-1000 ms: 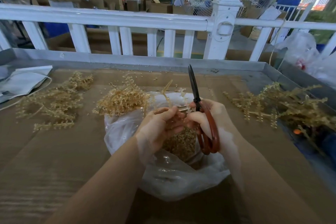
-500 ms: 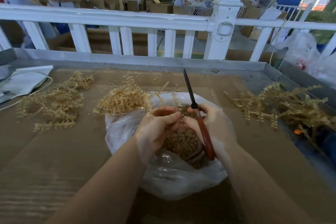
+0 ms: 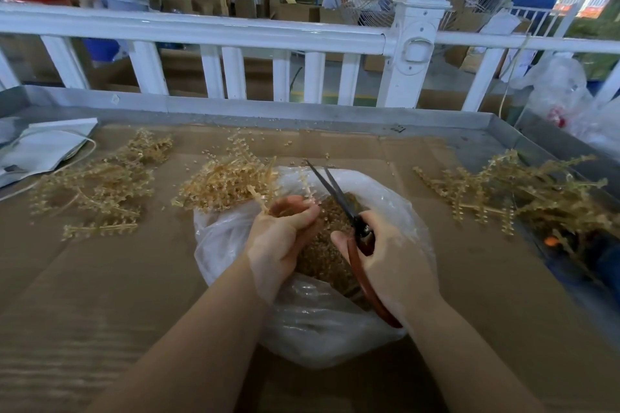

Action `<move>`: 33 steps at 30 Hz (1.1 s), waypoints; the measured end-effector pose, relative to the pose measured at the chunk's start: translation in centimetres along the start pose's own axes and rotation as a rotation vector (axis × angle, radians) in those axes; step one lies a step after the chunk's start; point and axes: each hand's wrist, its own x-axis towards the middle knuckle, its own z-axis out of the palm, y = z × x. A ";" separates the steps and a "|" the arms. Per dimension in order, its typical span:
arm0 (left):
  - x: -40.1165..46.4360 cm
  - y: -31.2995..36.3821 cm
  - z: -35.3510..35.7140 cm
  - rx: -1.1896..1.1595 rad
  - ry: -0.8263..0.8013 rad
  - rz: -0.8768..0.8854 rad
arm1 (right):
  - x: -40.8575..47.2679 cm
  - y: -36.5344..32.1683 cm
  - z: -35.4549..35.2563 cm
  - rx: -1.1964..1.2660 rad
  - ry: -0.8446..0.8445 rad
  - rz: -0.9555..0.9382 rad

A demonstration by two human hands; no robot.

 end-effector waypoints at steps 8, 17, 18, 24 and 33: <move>0.7 -0.5 0.1 -0.155 0.028 0.051 | -1.0 0.4 0.2 -0.133 0.013 -0.069; 1.2 -0.2 0.2 -0.307 0.034 0.110 | -1.2 0.5 0.1 -0.235 -0.036 -0.059; 1.2 -0.2 0.2 -0.309 0.017 0.112 | -1.2 0.5 0.1 -0.241 -0.042 -0.057; 0.9 -0.3 -0.1 -0.279 -0.070 0.111 | -1.1 0.6 0.1 -0.250 -0.071 -0.064; 0.7 -0.6 -0.1 -0.216 0.000 0.130 | -0.9 0.5 -0.3 -0.244 -0.112 -0.073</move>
